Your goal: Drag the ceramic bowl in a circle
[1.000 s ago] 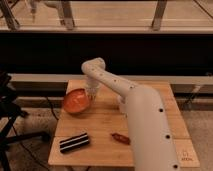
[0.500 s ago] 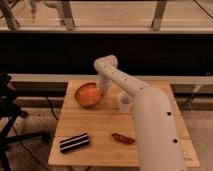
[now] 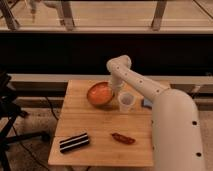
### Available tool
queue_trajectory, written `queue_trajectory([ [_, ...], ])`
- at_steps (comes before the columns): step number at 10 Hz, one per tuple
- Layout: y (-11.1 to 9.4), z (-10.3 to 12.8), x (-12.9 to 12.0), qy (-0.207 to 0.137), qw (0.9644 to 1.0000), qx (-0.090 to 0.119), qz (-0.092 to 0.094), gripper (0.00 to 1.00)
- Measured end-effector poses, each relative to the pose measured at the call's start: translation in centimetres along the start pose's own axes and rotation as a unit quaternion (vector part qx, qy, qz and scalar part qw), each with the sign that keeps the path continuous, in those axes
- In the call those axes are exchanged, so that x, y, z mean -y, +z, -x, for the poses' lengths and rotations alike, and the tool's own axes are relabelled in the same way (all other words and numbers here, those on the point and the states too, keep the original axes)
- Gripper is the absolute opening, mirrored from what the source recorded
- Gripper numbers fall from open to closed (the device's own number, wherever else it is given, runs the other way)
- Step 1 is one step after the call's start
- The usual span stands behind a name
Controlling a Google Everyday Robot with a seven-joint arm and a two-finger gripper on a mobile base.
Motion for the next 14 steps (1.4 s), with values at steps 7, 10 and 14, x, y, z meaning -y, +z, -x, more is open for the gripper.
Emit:
queue_trajectory([
  [7, -0.7, 8.2, -0.4, -0.11, 0.9935, 0.031, -0.007, 0.02],
  [10, -0.8, 12.5, 0.0, -0.16, 0.9857, 0.051, -0.003, 0.02],
  [14, 0.7, 15.1, 3.3, -0.216, 0.9741, 0.066, 0.009, 0.02],
])
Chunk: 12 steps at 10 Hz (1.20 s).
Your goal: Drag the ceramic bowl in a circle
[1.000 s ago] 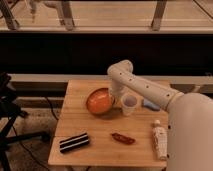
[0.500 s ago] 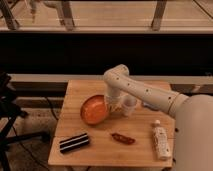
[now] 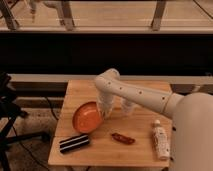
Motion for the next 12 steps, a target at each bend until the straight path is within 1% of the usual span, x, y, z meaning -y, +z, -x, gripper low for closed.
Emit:
queue_trajectory([
  [1, 0.7, -0.8, 1.8, -0.021, 0.9998, 0.003, 0.001, 0.02],
  [2, 1.2, -1.3, 2.7, -0.035, 0.9994, 0.006, 0.001, 0.02],
  [4, 2.0, -2.7, 5.5, -0.074, 0.9972, 0.011, -0.001, 0.02],
  [5, 2.2, -3.3, 6.6, -0.085, 0.9963, 0.011, -0.004, 0.02],
  [6, 2.1, -4.3, 6.8, -0.086, 0.9962, 0.008, -0.008, 0.02],
  [7, 2.1, -5.3, 6.8, -0.083, 0.9965, 0.005, -0.011, 0.02],
  [9, 1.9, -8.5, 6.9, -0.061, 0.9979, -0.004, -0.022, 0.02],
  [10, 1.7, -9.6, 6.7, -0.049, 0.9983, -0.008, -0.03, 0.02],
  [11, 1.4, -11.2, 5.7, -0.026, 0.9988, -0.014, -0.039, 0.02],
  [12, 1.4, -11.8, 5.3, -0.013, 0.999, -0.017, -0.04, 0.02],
])
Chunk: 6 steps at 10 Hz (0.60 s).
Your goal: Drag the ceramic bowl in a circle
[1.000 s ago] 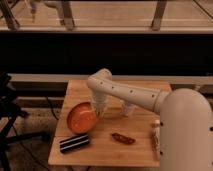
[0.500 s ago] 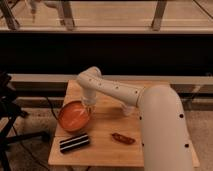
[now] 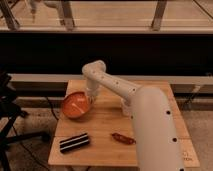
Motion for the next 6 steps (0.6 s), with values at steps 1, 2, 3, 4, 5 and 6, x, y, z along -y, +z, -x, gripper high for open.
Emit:
queue_trajectory([
  [1, -0.1, -0.7, -0.6, 0.022, 0.9997, -0.006, 0.001, 0.02],
  [2, -0.3, -1.0, -1.4, 0.043, 0.999, -0.01, 0.0, 0.02],
  [3, -0.9, -1.4, -3.3, 0.069, 0.9974, -0.021, 0.008, 0.02],
  [4, -1.3, -1.4, -5.0, 0.093, 0.9952, -0.026, 0.011, 0.02],
  [5, -1.8, -1.5, -6.5, 0.114, 0.9929, -0.033, 0.016, 0.02],
  [6, -2.5, -1.4, -8.4, 0.143, 0.9886, -0.04, 0.021, 0.02],
])
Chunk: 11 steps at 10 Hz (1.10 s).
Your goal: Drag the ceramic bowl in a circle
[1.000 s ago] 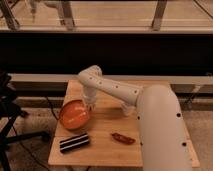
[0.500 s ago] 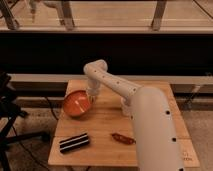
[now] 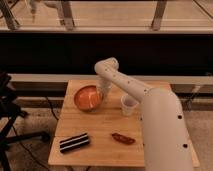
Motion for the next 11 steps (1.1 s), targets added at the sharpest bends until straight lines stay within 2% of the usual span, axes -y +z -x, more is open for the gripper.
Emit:
queue_trajectory([
  [2, -0.9, -0.8, -3.0, 0.047, 0.9988, -0.012, 0.01, 0.02],
  [3, -1.2, -0.6, -4.6, 0.065, 0.9976, -0.011, 0.019, 0.02],
  [5, -1.3, 1.2, -6.0, 0.07, 0.9972, -0.004, 0.027, 0.02],
  [6, -1.6, 2.8, -7.2, 0.068, 0.9973, 0.001, 0.029, 0.02],
  [8, -2.2, 5.3, -8.2, 0.051, 0.9984, 0.005, 0.024, 0.02],
  [11, -3.1, 8.0, -7.8, -0.001, 0.9997, 0.015, 0.017, 0.02],
])
